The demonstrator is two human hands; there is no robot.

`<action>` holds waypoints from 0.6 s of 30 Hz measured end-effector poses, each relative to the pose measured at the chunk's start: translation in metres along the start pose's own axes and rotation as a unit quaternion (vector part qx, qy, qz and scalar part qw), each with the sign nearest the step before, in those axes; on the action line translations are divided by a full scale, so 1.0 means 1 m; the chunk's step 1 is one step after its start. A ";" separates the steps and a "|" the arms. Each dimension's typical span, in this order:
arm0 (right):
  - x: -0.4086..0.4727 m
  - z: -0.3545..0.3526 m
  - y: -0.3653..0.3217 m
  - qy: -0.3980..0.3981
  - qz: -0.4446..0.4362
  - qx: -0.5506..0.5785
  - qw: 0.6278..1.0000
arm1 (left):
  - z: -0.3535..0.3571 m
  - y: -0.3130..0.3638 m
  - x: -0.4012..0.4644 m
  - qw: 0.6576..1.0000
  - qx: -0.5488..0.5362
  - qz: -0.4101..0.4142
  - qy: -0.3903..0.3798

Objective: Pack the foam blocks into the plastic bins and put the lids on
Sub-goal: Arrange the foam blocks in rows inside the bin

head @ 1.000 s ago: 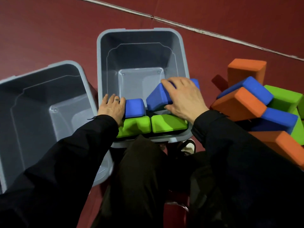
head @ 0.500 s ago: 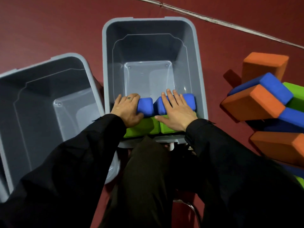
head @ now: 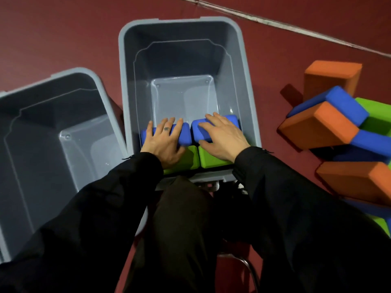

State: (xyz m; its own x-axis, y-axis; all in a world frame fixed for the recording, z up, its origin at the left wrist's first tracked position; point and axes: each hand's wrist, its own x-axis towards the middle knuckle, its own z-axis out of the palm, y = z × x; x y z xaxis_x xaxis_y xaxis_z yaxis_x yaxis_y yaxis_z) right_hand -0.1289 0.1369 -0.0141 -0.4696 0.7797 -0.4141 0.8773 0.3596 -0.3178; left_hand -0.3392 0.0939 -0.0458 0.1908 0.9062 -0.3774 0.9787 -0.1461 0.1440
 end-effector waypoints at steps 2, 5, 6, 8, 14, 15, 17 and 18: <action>-0.008 -0.012 0.004 0.016 0.007 0.001 1.000 | -0.014 0.008 0.001 1.000 -0.009 0.014 -0.007; -0.026 -0.033 0.004 0.034 0.025 0.011 0.999 | -0.038 0.026 0.001 0.998 -0.041 0.034 -0.018; -0.032 -0.042 0.005 0.038 0.032 0.011 0.999 | -0.050 0.033 0.002 0.998 -0.050 0.046 -0.016; -0.043 -0.062 0.005 0.048 0.046 0.010 0.998 | -0.077 0.050 0.006 0.996 -0.058 0.065 -0.018; -0.103 -0.121 0.029 0.124 0.091 0.042 0.987 | -0.143 0.128 0.000 0.993 0.002 0.114 -0.005; -0.117 -0.128 0.034 0.134 0.096 0.045 0.985 | -0.149 0.143 -0.002 0.992 0.002 0.125 0.000; -0.145 -0.136 0.049 0.151 0.110 0.055 0.981 | -0.156 0.175 -0.006 0.988 0.006 0.154 0.016; -0.160 -0.138 0.058 0.159 0.121 0.063 0.978 | -0.158 0.191 -0.007 0.985 0.009 0.170 0.022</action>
State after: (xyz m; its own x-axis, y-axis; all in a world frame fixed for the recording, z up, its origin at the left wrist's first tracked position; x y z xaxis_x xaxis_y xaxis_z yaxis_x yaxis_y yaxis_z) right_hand 0.0106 0.1030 0.1513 -0.1779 0.9614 -0.2097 0.9300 0.0947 -0.3550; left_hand -0.1657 0.1225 0.1283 0.5048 0.8198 -0.2704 0.8601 -0.4511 0.2382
